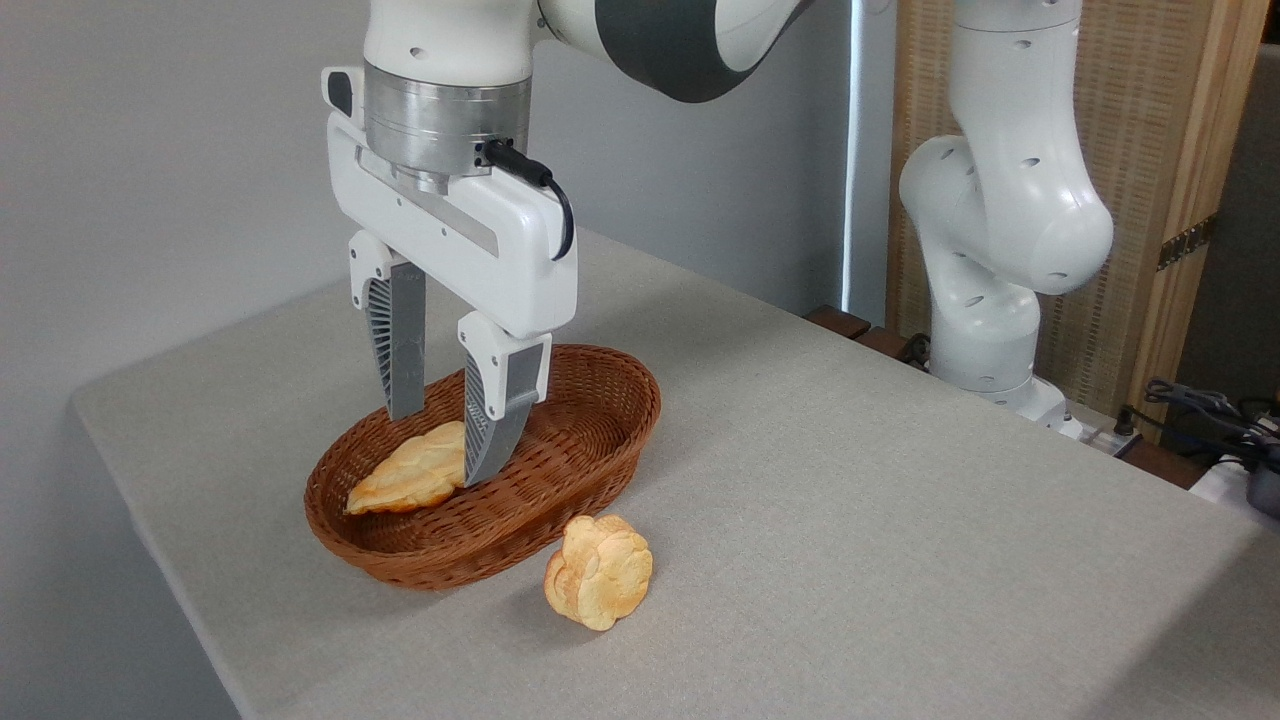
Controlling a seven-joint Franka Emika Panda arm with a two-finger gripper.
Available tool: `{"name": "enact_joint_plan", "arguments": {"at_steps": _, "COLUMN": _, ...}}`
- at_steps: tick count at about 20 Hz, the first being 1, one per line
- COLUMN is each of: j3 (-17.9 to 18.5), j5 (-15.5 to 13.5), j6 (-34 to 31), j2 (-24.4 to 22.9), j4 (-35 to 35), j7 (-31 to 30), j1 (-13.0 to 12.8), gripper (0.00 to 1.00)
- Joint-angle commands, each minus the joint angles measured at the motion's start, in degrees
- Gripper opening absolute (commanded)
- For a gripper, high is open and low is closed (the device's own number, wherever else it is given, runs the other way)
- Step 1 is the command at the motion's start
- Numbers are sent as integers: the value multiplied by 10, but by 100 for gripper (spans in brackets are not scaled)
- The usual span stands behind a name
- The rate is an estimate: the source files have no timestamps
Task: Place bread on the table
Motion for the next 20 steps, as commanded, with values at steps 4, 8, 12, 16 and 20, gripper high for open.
{"name": "enact_joint_plan", "arguments": {"at_steps": 4, "j3": 23, "j5": -15, "j6": 16, "j2": -15, "j4": -16, "j7": 3, "j1": -11, "gripper": 100}}
{"name": "enact_joint_plan", "arguments": {"at_steps": 8, "j3": 18, "j5": -15, "j6": 16, "j2": -14, "j4": -16, "j7": 5, "j1": -9, "gripper": 100}}
{"name": "enact_joint_plan", "arguments": {"at_steps": 12, "j3": -50, "j5": -17, "j6": 16, "j2": -14, "j4": -16, "j7": 7, "j1": 68, "gripper": 100}}
{"name": "enact_joint_plan", "arguments": {"at_steps": 16, "j3": -99, "j5": -19, "j6": 15, "j2": -14, "j4": -16, "j7": 6, "j1": 114, "gripper": 100}}
{"name": "enact_joint_plan", "arguments": {"at_steps": 20, "j3": -99, "j5": -19, "j6": 15, "j2": -14, "j4": -16, "j7": 6, "j1": 114, "gripper": 100}}
